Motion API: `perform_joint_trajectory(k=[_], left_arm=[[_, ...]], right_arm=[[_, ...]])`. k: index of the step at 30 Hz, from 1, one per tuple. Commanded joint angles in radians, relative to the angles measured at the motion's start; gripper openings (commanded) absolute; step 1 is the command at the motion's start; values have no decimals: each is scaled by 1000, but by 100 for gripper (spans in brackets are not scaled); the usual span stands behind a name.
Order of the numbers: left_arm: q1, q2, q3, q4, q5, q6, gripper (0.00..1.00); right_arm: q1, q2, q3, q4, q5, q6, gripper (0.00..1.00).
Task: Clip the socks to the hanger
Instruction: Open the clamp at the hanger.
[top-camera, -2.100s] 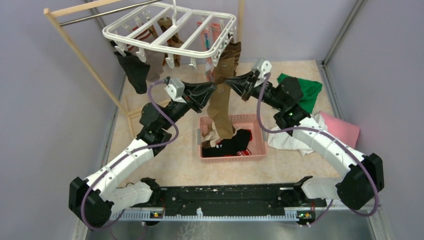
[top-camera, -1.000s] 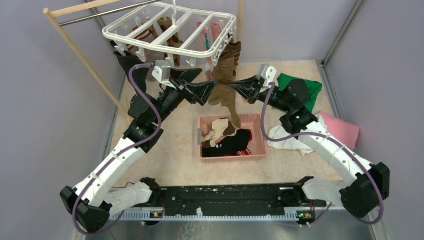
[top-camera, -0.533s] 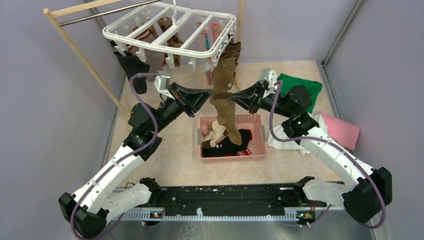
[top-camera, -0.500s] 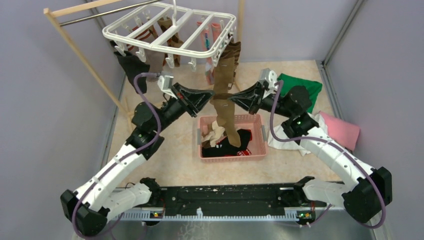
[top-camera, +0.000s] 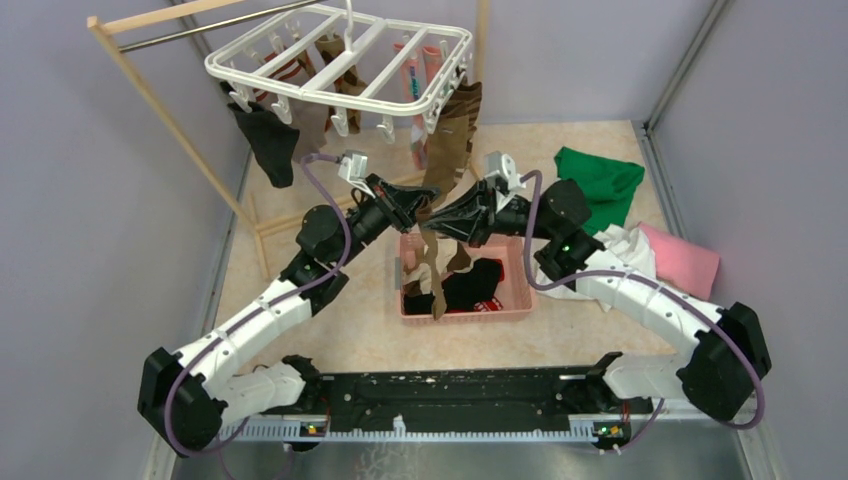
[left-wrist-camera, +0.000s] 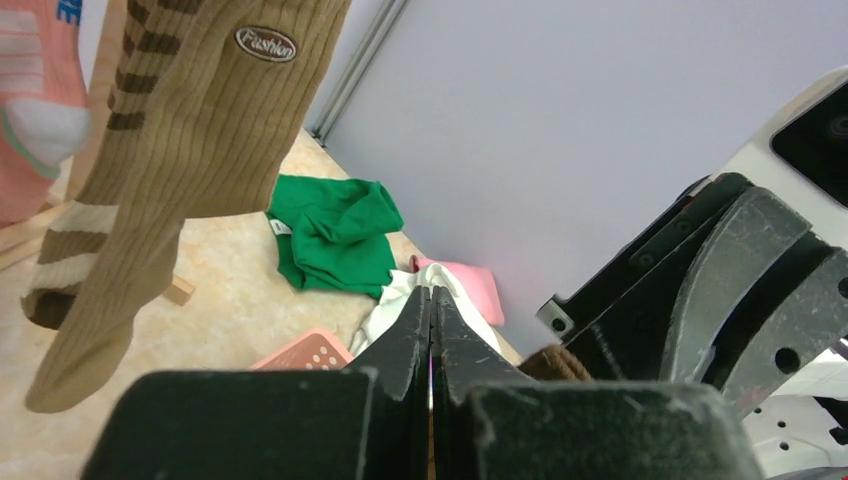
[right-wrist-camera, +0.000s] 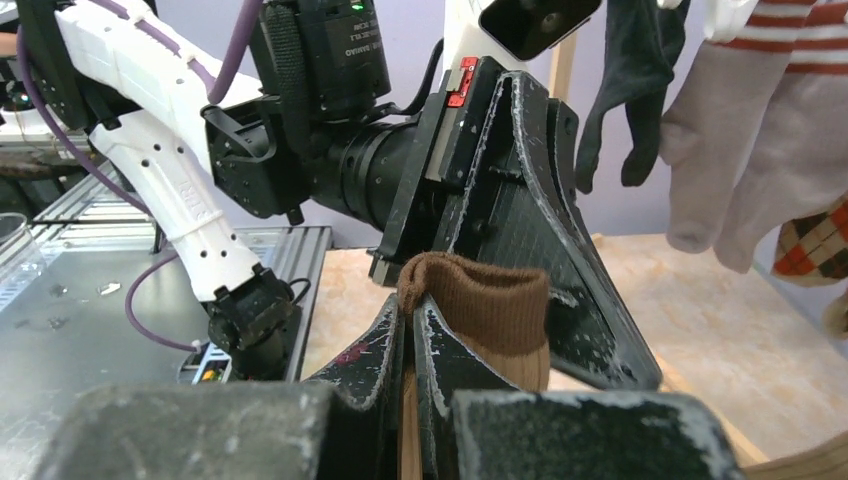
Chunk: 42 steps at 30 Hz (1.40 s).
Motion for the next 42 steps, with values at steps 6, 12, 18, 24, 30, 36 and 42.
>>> perform_joint_trajectory(k=[6, 12, 18, 24, 30, 36, 42], left_arm=[[-23, 29, 17, 81, 39, -30, 0], [-24, -48, 24, -112, -49, 69, 6], [-22, -284, 57, -478, -281, 192, 85], [-21, -366, 179, -605, -219, 194, 99], [-23, -181, 454, -614, 42, 127, 90], [-32, 43, 745, -755, 40, 78, 66], [-163, 250, 1095, -1034, -241, 160, 69]], right_arm=[[27, 58, 77, -40, 68, -25, 0], [-1, 0, 45, -104, 51, -79, 0], [-77, -130, -54, -127, 38, -117, 0], [-97, -189, -108, -131, 68, -124, 0], [-98, -193, -126, -106, 103, -111, 0], [-106, -195, -128, -101, 127, -113, 0], [-115, -205, -133, -100, 144, -120, 0]])
